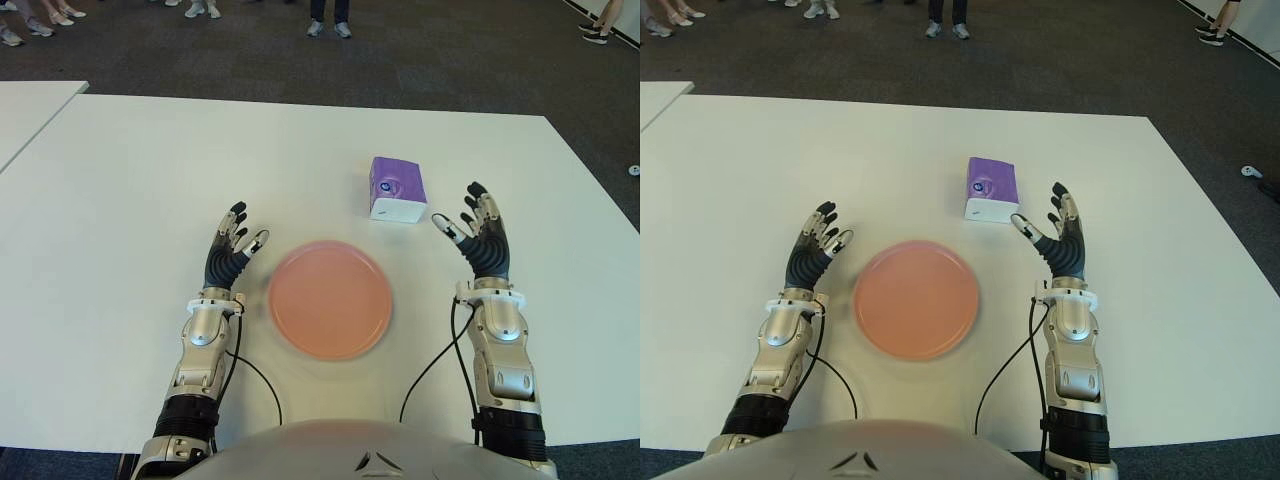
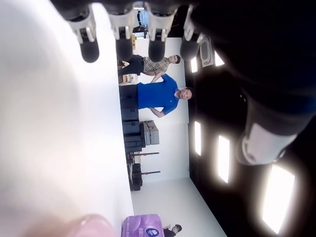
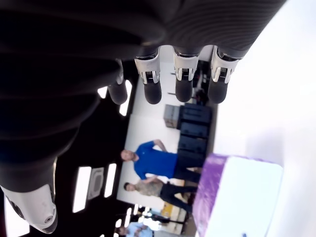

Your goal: Put the tissue paper into the plate.

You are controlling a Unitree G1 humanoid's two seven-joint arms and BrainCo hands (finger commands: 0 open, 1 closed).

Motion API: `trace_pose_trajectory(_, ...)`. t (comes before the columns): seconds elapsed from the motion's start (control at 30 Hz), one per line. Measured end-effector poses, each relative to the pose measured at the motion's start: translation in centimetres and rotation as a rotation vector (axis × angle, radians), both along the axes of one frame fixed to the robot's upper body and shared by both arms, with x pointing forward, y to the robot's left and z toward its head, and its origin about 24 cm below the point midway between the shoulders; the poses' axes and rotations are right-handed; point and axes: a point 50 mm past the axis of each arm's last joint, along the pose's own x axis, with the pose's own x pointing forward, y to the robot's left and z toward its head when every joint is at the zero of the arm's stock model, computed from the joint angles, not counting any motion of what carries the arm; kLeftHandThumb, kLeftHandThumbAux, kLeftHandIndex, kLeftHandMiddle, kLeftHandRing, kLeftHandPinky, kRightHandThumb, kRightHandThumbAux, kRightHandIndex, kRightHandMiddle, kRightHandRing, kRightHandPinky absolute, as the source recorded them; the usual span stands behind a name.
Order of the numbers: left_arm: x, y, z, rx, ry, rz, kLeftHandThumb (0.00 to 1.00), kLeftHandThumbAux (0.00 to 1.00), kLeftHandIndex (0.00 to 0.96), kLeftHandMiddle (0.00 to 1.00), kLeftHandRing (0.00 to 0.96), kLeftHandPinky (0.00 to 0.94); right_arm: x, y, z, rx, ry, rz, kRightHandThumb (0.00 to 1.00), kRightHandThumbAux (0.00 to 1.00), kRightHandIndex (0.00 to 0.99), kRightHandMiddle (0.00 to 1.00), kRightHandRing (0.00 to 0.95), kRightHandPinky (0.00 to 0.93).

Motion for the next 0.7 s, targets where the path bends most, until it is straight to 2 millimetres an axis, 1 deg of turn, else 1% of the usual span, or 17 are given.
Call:
trace_pose_trajectory(0.13,0.0,0.0,-0.1,-0.001,0.0,0.001,0.0,0.568,0.0,0.0,0.0,0.0,0.7,-0.5,3.9,-0.144,-0.102,-0.025,0.115,0.617,0.0,0.0,0.0,0.0)
trace_pose_trajectory(0.2,0.0,0.0,-0.1,-0.001,0.0,0.001,0.0,0.578,0.0,0.0,0.0,0.0,1.0,-0.6,5.4,-0.206,-0.14,-0.037,0.112,0.613,0.0,0.0,0.0,0.0)
trace_pose_trajectory(0.3,0.0,0.0,-0.1,-0.001,-0.003,0.001,0.0,0.588,0.0,0.0,0.0,0.0,1.7,-0.7,6.8,-0.282,-0.153,-0.042,0.11,0.61,0.0,0.0,0.0,0.0)
trace_pose_trajectory(0.47,0.0,0.0,-0.1,-0.001,-0.007,0.002,0.0,0.59,0.0,0.0,0.0,0.0,3.0,-1.1,8.3,-0.368,-0.128,-0.036,0.107,0.61,0.0,0.0,0.0,0.0)
trace_pose_trajectory(0.6,0.0,0.0,-0.1,-0.003,-0.006,0.002,0.0,0.585,0.0,0.0,0.0,0.0,4.5,-1.7,9.9,-0.443,-0.1,-0.033,0.114,0.612,0.0,0.0,0.0,0.0)
trace_pose_trajectory(0.7,0.0,0.0,-0.1,-0.004,-0.005,0.003,0.0,0.58,0.0,0.0,0.0,0.0,5.0,-1.9,11.2,-0.479,-0.11,-0.038,0.129,0.607,0.0,0.0,0.0,0.0)
